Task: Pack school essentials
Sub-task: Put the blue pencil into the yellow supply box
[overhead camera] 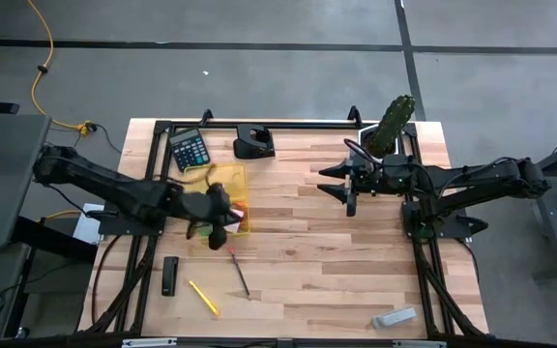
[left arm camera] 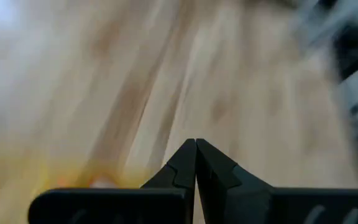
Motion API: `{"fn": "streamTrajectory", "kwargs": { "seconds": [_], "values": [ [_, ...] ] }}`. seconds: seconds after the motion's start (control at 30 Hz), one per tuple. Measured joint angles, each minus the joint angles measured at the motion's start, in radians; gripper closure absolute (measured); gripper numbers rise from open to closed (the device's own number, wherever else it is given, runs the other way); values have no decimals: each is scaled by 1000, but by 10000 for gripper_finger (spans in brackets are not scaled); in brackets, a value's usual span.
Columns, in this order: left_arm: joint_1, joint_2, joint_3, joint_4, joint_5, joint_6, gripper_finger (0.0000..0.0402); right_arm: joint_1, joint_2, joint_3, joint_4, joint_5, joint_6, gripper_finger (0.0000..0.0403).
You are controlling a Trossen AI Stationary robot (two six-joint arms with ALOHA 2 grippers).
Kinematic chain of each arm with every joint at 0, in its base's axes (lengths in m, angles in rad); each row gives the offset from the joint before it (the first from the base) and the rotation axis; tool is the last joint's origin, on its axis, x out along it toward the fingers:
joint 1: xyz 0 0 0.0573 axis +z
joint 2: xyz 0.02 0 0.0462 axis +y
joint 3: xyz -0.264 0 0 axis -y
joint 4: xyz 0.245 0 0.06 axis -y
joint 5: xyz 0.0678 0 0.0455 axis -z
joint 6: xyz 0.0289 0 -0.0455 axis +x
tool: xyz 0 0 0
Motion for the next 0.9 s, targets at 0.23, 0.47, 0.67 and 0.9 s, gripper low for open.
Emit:
{"fn": "streamTrajectory", "kwargs": {
  "seconds": [0.23,0.47,0.67,0.9],
  "values": [
    [39,-230,23,398,-6,227,401,0,0,0,43,-8,-12,197],
    [57,-298,-65,688,-2,295,401,0,0,0,53,-12,-12,197],
    [57,-297,-125,722,19,213,401,0,0,0,112,-76,-46,197],
    [57,-296,-126,723,2,275,401,0,0,0,119,-83,-46,197]
  ]
}}
